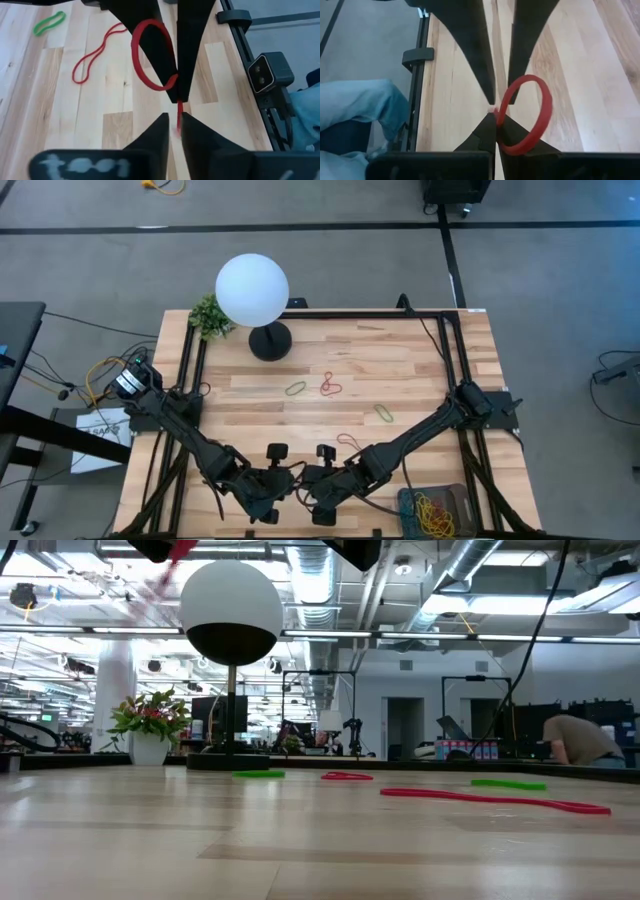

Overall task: Pick and place items into bin
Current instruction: Put the red rubber band into the black bin

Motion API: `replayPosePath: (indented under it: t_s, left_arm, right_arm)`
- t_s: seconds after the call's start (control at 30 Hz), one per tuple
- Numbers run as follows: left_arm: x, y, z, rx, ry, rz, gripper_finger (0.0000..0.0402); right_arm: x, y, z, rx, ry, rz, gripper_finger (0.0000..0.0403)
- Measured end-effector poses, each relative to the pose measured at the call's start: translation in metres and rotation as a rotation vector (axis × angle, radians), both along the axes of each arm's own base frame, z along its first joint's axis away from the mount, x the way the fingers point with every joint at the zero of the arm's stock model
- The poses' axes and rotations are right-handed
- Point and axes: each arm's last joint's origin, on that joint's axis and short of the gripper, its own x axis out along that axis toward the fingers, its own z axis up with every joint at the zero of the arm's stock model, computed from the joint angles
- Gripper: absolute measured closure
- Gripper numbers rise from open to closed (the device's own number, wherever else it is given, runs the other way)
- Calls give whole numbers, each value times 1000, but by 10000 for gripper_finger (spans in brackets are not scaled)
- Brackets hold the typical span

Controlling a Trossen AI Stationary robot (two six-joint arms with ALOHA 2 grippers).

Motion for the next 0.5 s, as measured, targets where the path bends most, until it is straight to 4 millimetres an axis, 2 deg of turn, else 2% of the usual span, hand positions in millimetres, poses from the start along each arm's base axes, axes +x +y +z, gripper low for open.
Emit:
replayPosePath:
  t_s: [0.13,0.23,0.37,0.5]
  left_arm:
    - [0,0,0,0,-1,1,328]
    - [0,0,0,1,3,7,312]
    - [-3,2,-3,3,34,32,306]
    - [-5,4,-5,5,67,60,306]
  right_arm:
    - [0,0,0,8,6,-10,403]
    - [-6,-1,-5,50,93,-65,403]
    - [-30,-1,-17,109,385,-129,403]
    - [-69,3,-23,93,754,-245,402]
